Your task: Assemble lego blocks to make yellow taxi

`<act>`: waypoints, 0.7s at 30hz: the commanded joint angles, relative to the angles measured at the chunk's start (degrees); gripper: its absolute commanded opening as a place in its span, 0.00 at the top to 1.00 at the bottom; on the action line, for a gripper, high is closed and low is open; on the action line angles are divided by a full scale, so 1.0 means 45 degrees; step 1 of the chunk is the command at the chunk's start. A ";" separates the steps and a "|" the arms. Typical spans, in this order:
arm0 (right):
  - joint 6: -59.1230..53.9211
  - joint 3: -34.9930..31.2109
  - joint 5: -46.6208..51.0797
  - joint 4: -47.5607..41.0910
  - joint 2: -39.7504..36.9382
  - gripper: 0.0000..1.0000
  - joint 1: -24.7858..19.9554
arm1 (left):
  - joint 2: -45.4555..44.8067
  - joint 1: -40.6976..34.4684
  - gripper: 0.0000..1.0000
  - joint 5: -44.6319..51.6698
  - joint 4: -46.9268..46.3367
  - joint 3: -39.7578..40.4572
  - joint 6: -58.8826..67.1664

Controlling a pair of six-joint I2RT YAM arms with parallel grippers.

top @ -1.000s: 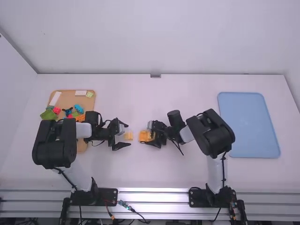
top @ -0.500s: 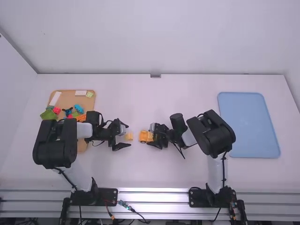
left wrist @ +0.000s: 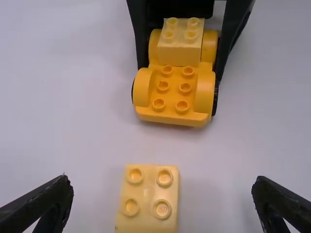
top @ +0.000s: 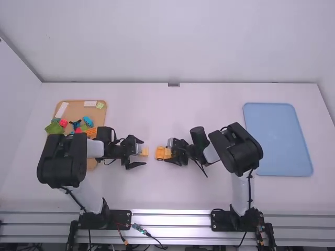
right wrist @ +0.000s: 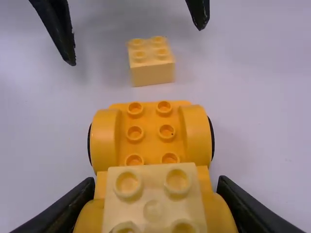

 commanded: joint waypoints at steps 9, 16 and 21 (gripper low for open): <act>-0.0923 -0.0209 0.0233 -0.0899 0.0161 0.54 0.0034 | 0.0125 -0.0083 0.01 -0.0151 0.0041 0.0170 -0.1262; -0.0923 0.0296 0.0180 -0.1928 0.0161 0.55 0.0010 | 0.1204 -0.0345 0.01 0.0199 0.0750 0.0253 -0.1077; -0.1049 0.0495 0.0185 -0.2409 0.0161 0.55 0.0010 | 0.1466 -0.0267 0.01 0.0180 -0.0056 0.0777 -0.0694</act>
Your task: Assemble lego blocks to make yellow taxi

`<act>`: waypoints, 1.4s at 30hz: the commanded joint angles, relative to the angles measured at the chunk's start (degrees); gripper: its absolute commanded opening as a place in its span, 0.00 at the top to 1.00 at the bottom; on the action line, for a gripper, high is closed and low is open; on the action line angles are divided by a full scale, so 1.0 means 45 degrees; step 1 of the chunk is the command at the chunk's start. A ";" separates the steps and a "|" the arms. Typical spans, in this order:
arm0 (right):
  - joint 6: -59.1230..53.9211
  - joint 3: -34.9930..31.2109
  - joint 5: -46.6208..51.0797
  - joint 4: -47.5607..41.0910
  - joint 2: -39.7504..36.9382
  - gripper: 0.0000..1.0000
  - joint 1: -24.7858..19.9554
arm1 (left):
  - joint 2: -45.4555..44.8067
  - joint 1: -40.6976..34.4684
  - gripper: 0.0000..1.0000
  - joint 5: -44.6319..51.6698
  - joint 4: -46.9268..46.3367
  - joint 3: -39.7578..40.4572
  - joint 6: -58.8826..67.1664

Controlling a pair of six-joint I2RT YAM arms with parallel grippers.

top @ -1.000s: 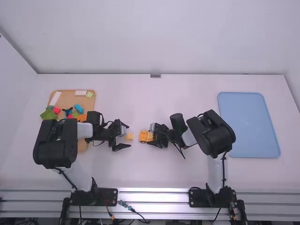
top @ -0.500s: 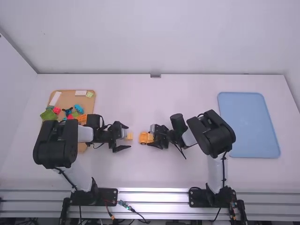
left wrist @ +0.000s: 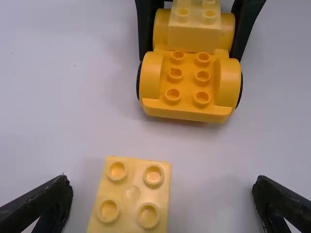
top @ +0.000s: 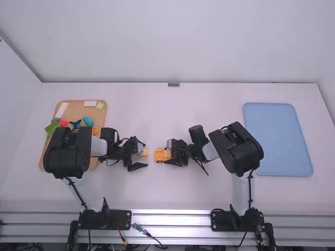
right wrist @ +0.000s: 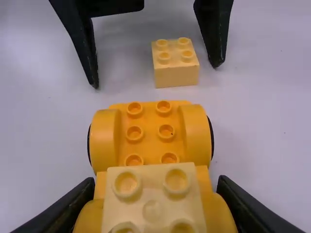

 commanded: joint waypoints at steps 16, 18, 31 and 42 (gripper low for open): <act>-0.0039 -0.0165 0.0840 -0.0486 0.0229 0.55 0.0010 | 0.0082 -0.0117 0.34 -0.0141 -0.0692 0.0724 0.0127; -0.0039 -0.0165 0.0845 -0.0486 0.0229 0.55 0.0010 | 0.0082 -0.0121 0.41 -0.0131 -0.0682 0.0724 0.0118; -0.0029 -0.0151 0.0918 -0.0510 0.0229 0.55 0.0010 | 0.0082 -0.0121 0.51 0.0204 -0.0799 0.0821 0.0122; -0.0078 -0.0155 0.0991 -0.0520 0.0229 0.55 0.0010 | 0.0082 -0.0121 0.64 -0.0029 -0.0799 0.0724 0.0156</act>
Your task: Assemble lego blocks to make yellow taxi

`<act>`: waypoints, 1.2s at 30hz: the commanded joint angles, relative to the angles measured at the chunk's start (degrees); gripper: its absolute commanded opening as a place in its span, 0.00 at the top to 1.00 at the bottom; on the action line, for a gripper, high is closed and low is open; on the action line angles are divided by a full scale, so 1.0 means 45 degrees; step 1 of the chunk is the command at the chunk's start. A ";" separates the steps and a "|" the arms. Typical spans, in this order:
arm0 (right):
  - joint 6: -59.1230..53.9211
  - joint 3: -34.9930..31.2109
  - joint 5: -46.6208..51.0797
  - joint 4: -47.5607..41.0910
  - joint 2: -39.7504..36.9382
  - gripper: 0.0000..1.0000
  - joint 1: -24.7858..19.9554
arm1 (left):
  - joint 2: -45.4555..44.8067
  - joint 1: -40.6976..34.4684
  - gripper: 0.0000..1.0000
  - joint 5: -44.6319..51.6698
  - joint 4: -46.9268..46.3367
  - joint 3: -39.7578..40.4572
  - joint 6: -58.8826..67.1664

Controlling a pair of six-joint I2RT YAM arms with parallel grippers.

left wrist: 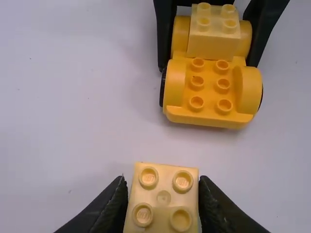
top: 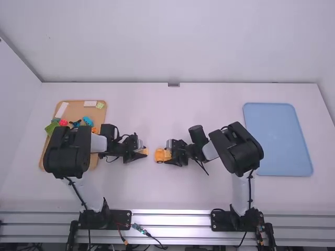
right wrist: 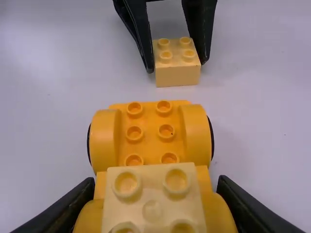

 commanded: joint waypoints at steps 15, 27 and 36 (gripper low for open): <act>0.0277 -0.0185 0.0976 -0.0350 0.0229 0.55 0.0010 | 0.0072 -0.0102 0.83 0.0107 -0.0658 0.0427 0.0030; -0.0005 -0.0185 0.0986 -0.0345 0.0229 0.55 0.0010 | -0.0530 -0.0146 0.98 0.0782 -0.2713 0.1355 -0.0004; 0.0000 -0.0185 0.1506 -0.0345 0.0229 0.56 0.0010 | -0.1944 -0.1146 0.98 0.0636 -0.1736 0.0136 -0.0120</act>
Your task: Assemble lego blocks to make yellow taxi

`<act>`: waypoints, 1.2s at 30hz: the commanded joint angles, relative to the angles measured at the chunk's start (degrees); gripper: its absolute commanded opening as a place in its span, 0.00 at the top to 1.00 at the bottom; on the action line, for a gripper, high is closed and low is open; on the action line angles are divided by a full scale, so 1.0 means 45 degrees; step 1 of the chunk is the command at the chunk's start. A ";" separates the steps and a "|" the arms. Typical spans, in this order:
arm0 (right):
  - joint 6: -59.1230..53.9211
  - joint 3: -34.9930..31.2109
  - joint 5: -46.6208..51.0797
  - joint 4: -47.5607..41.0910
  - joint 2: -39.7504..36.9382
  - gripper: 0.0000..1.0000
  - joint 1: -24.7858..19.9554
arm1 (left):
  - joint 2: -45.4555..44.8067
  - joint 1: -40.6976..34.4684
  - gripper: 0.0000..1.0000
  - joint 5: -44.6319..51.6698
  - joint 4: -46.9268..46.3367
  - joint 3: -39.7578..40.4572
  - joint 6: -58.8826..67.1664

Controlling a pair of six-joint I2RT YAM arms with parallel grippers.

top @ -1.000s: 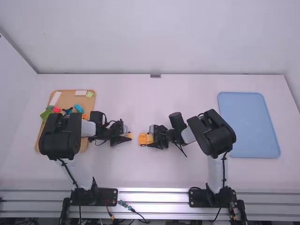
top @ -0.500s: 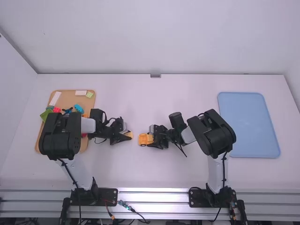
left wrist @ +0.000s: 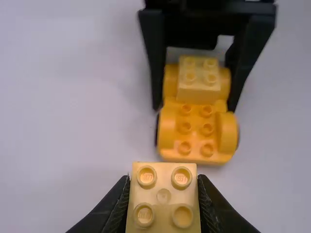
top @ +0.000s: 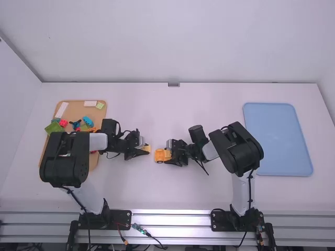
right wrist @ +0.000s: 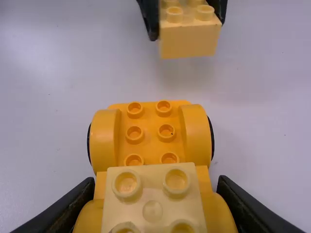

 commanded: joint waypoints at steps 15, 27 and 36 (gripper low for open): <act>0.0083 -0.0170 0.0840 -0.0058 0.0229 0.57 0.0010 | -0.0584 -0.2302 0.98 -0.0335 0.3344 -0.1268 -0.2753; 0.0034 -0.0175 0.0549 -0.0039 0.0229 0.57 0.0010 | -0.0448 -0.2603 0.98 -0.0695 0.3679 -0.1268 -0.2753; 0.0087 -0.0175 0.0403 0.0165 0.0229 0.57 0.0010 | -0.0030 -0.2618 0.98 -0.0631 0.3869 -0.1156 -0.2763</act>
